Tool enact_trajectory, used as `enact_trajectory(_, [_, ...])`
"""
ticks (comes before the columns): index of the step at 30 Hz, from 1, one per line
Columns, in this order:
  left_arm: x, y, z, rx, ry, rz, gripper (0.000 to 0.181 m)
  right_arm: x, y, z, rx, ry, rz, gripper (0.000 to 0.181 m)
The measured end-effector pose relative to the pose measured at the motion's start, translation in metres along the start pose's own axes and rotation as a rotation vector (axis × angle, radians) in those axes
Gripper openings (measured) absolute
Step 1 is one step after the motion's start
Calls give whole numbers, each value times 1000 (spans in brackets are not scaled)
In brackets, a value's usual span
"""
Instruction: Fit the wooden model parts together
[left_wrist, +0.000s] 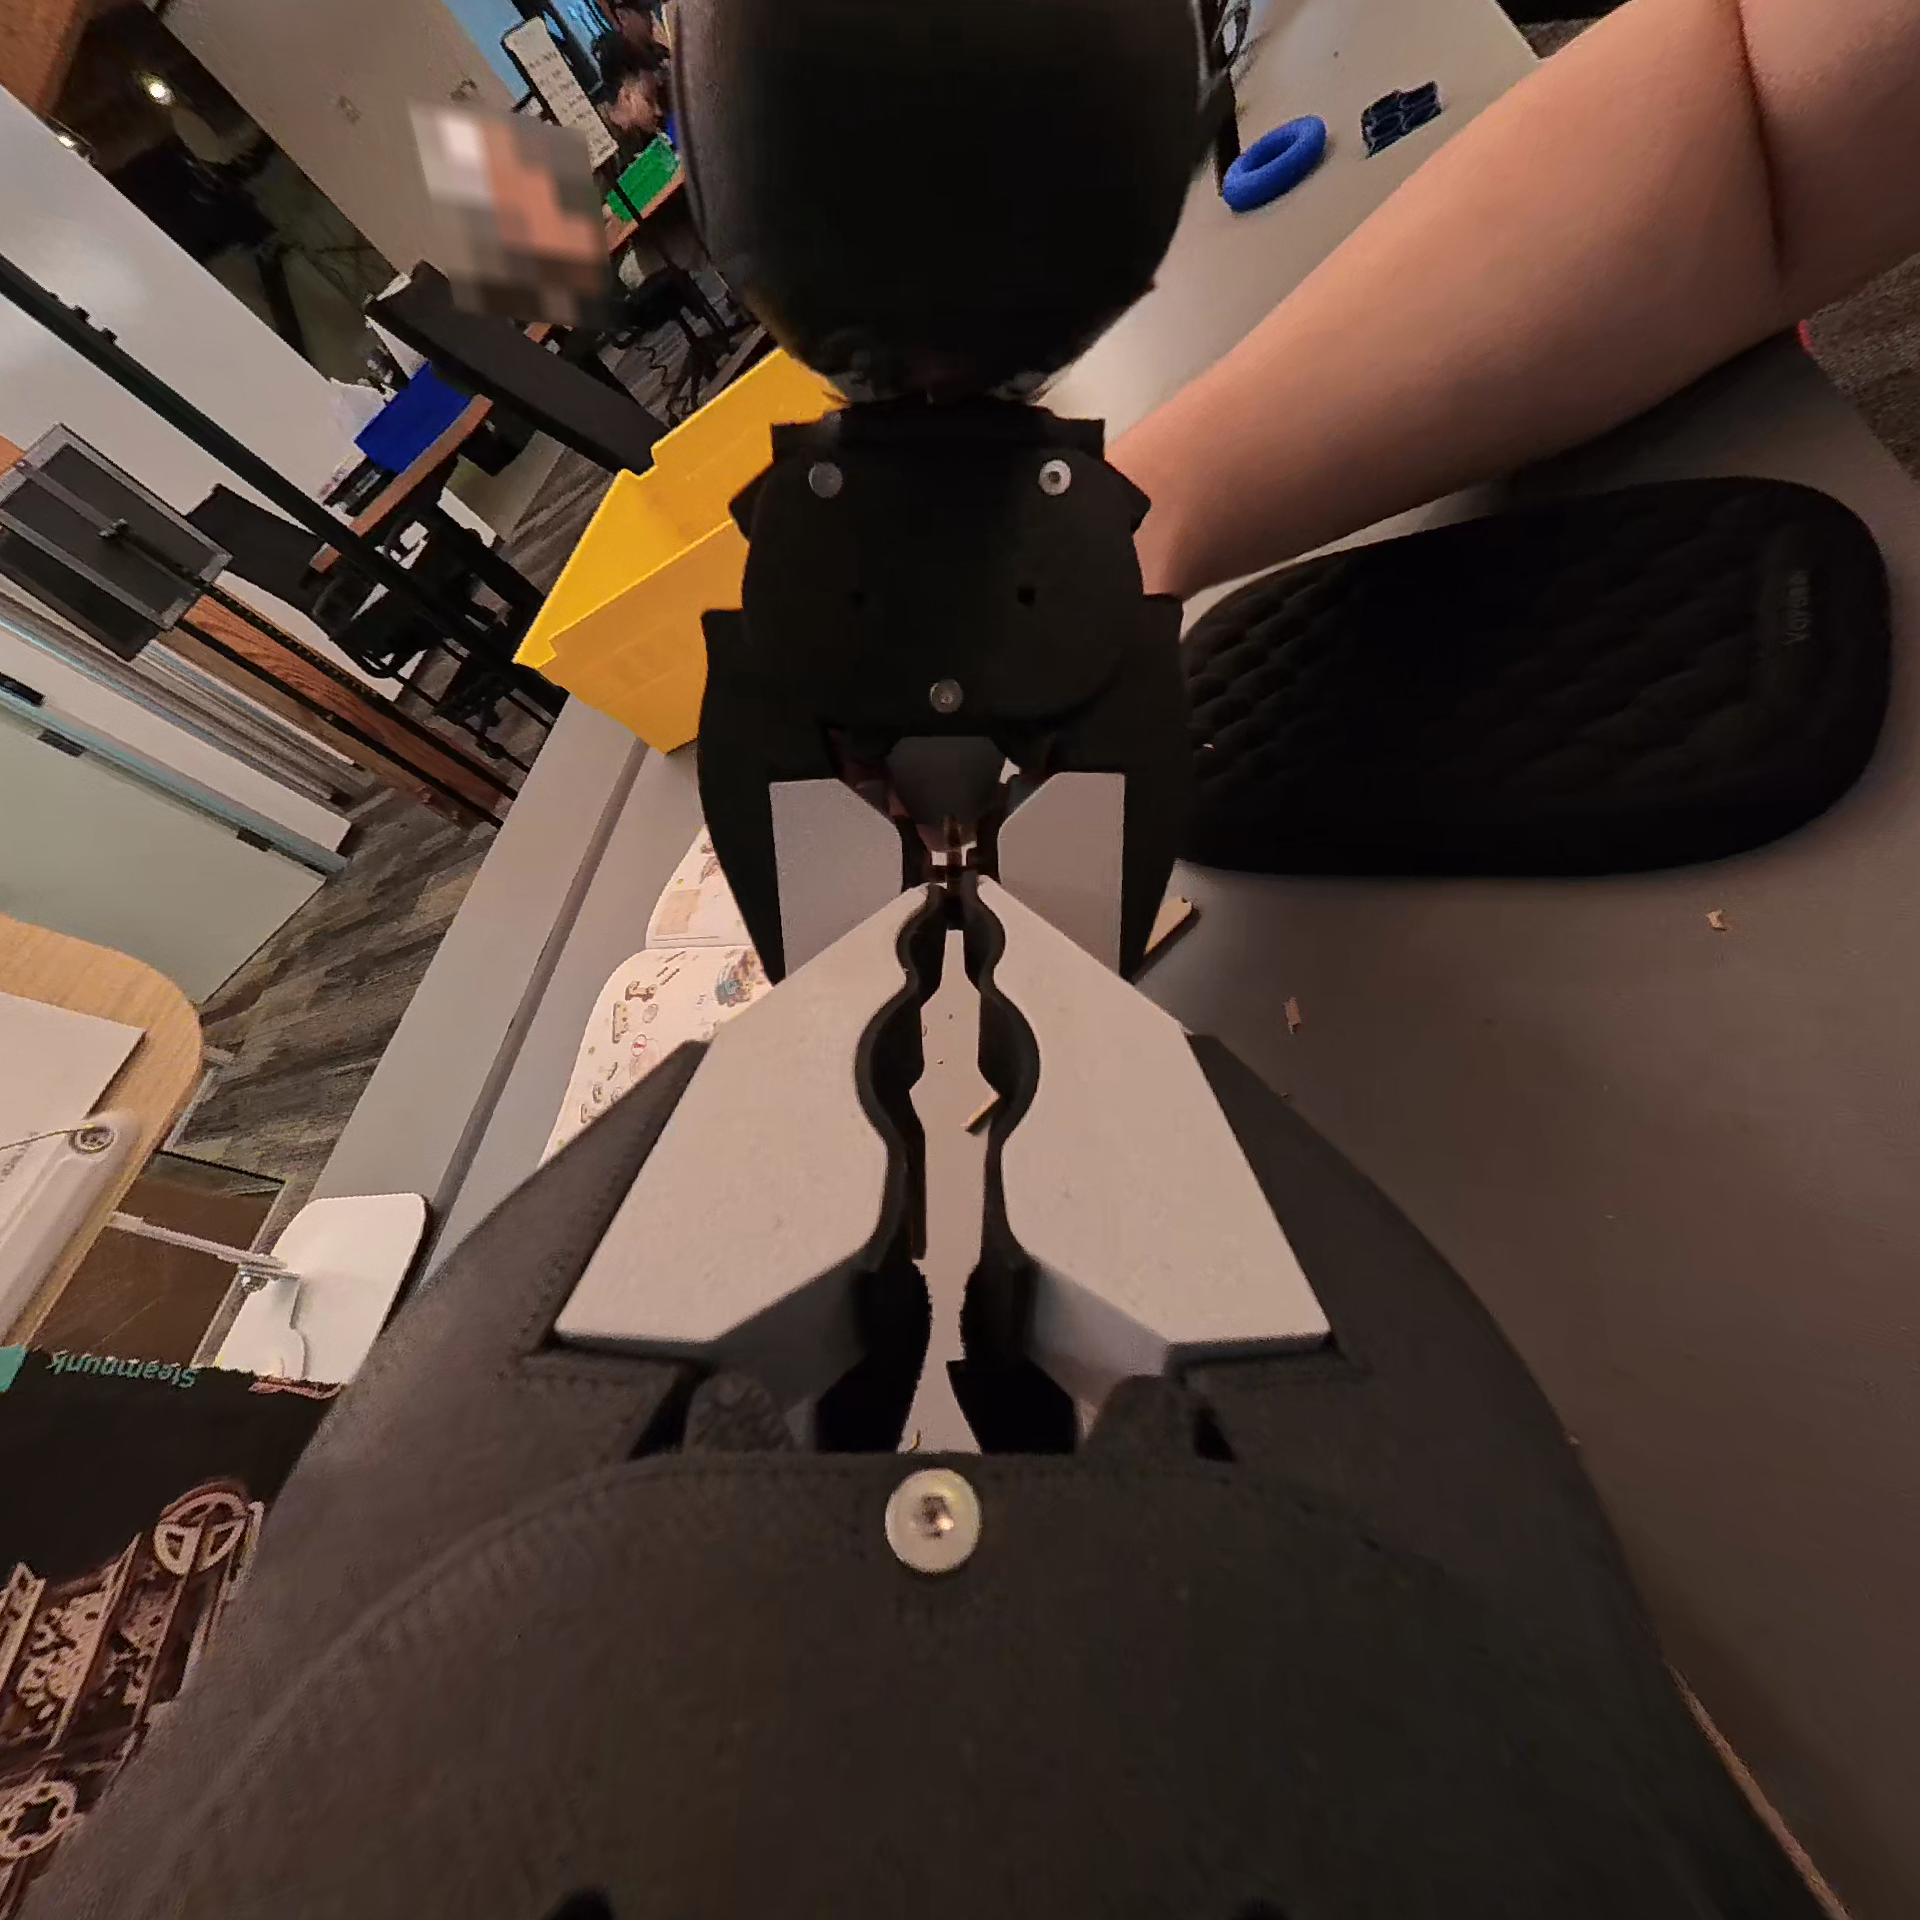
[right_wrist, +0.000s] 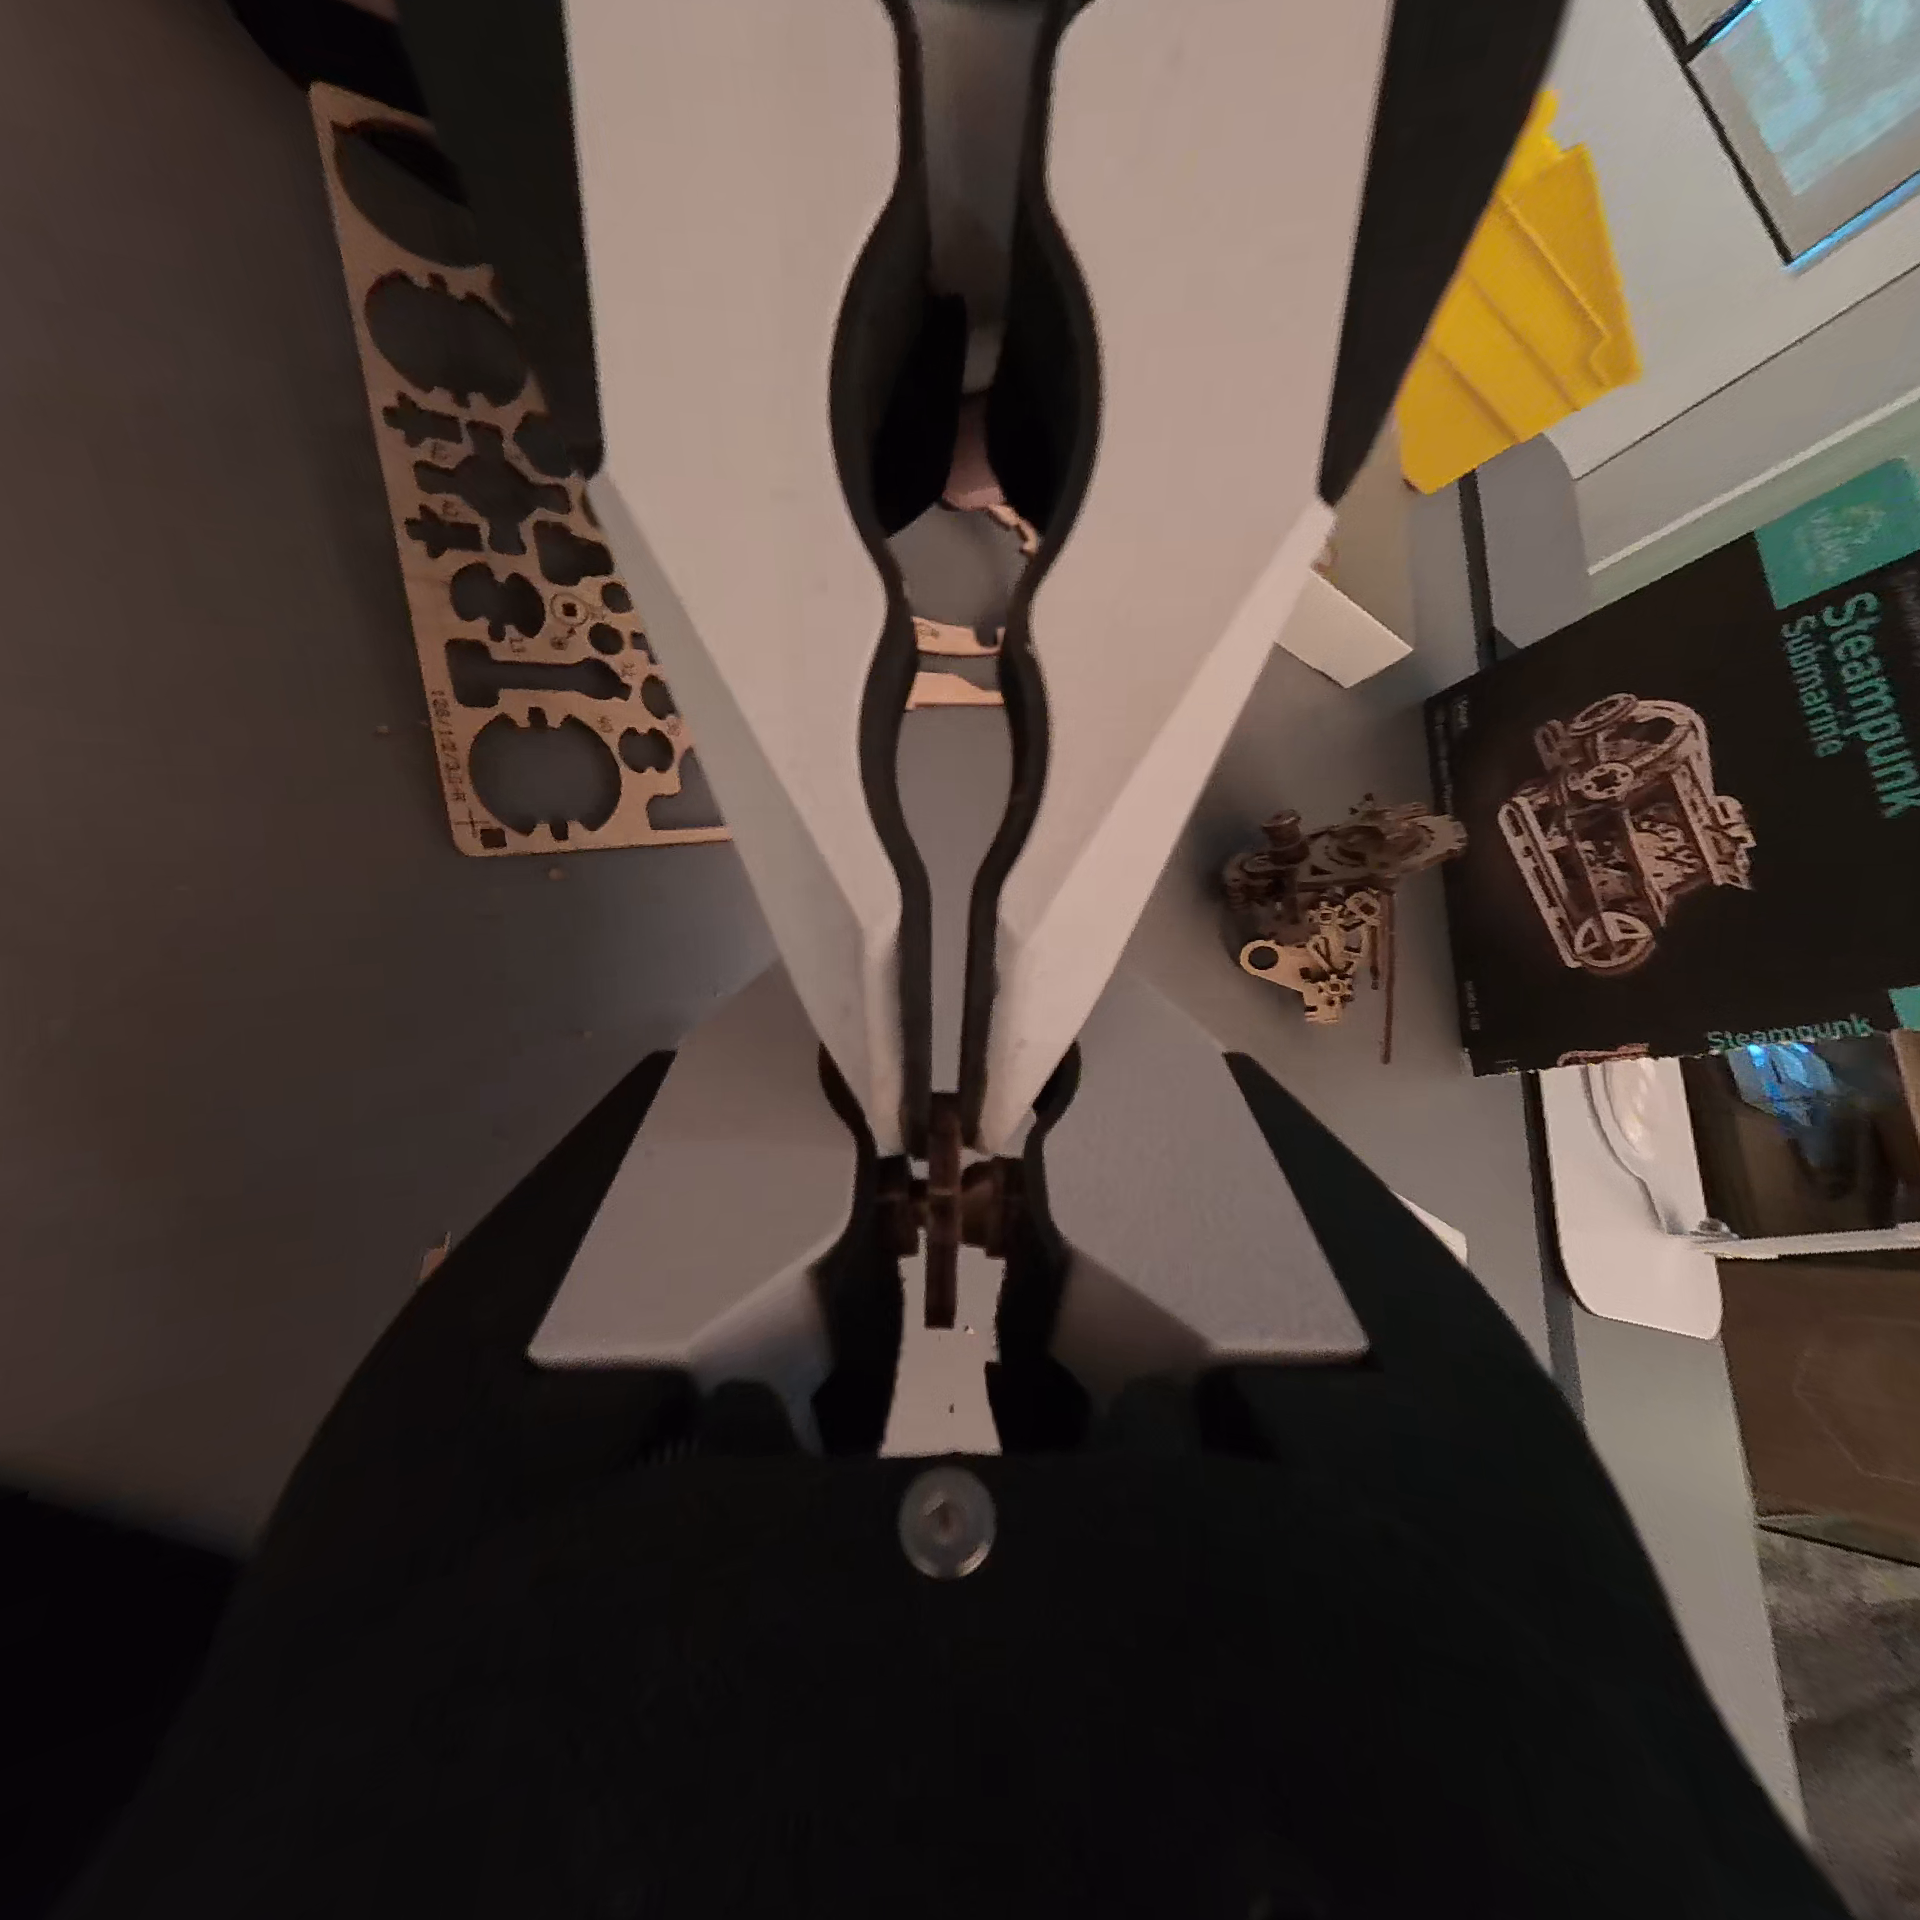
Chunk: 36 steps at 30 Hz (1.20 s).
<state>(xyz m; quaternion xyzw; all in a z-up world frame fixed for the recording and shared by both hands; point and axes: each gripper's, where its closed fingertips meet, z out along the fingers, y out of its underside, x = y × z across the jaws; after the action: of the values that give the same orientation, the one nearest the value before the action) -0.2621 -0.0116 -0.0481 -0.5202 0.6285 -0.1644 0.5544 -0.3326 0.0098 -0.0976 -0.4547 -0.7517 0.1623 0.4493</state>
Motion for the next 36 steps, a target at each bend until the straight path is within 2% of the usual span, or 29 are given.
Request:
enact_trajectory(1, [-2,-1,0,4,-12,-1,1,1,-3,-1,17,-6,30,15])
enact_trajectory(3, [-4,-1,-2,0,-15,-12,1,-1,-5,0,14,-45,90,17])
enact_trajectory(8, [-6,-4,-2,9,-16,-55,1,6,-6,-2,11,8,54,17])
enact_trajectory(25, [-4,-6,1,13,-4,-134,2,3,-3,-4,-9,-3,41,18])
enact_trajectory(36, [1,-4,4,-2,15,-116,1,-3,5,-4,-46,-20,10,16])
